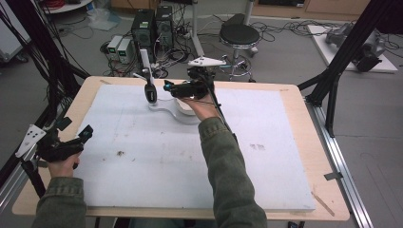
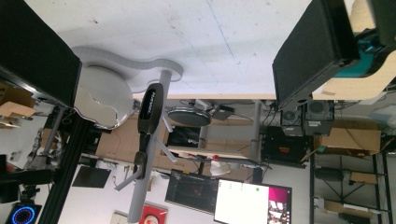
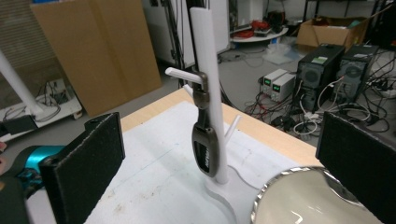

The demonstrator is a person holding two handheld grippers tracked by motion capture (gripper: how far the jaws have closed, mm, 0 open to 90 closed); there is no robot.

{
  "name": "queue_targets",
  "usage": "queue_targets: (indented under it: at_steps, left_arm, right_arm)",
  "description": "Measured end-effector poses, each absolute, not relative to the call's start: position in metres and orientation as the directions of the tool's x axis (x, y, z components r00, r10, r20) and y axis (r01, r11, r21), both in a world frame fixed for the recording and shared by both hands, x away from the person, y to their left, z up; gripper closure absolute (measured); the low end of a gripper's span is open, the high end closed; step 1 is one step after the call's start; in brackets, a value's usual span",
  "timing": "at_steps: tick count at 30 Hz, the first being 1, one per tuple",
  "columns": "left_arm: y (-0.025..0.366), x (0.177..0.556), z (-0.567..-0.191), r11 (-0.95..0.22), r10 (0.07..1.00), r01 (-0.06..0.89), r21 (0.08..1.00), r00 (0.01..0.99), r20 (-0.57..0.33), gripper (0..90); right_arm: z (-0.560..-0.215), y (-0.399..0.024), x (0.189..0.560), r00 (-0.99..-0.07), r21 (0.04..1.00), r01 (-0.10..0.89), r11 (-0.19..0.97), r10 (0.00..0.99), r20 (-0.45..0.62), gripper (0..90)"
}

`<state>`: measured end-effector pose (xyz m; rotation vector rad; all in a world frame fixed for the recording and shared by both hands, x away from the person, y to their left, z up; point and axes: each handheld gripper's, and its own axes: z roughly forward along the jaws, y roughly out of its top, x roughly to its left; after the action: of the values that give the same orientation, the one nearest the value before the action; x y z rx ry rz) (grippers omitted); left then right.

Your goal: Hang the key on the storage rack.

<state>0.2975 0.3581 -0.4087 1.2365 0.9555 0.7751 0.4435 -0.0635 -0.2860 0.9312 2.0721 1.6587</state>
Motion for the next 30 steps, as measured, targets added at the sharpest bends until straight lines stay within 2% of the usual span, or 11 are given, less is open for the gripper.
queue_targets:
  at_steps: [10,30]
  left_arm:
    - [0.356,0.297,-0.409,0.153,0.896,0.029,0.988,0.418,-0.151,1.7]
    - [0.354,0.297,-0.412,0.122,0.903,0.047,0.991,0.41,-0.131,1.7]
  right_arm:
    - [-0.285,-0.108,0.426,-0.706,0.958,0.277,0.076,0.692,0.15,0.4]
    - [-0.304,-0.179,0.387,-0.66,0.964,0.258,0.064,0.74,0.128,0.4]
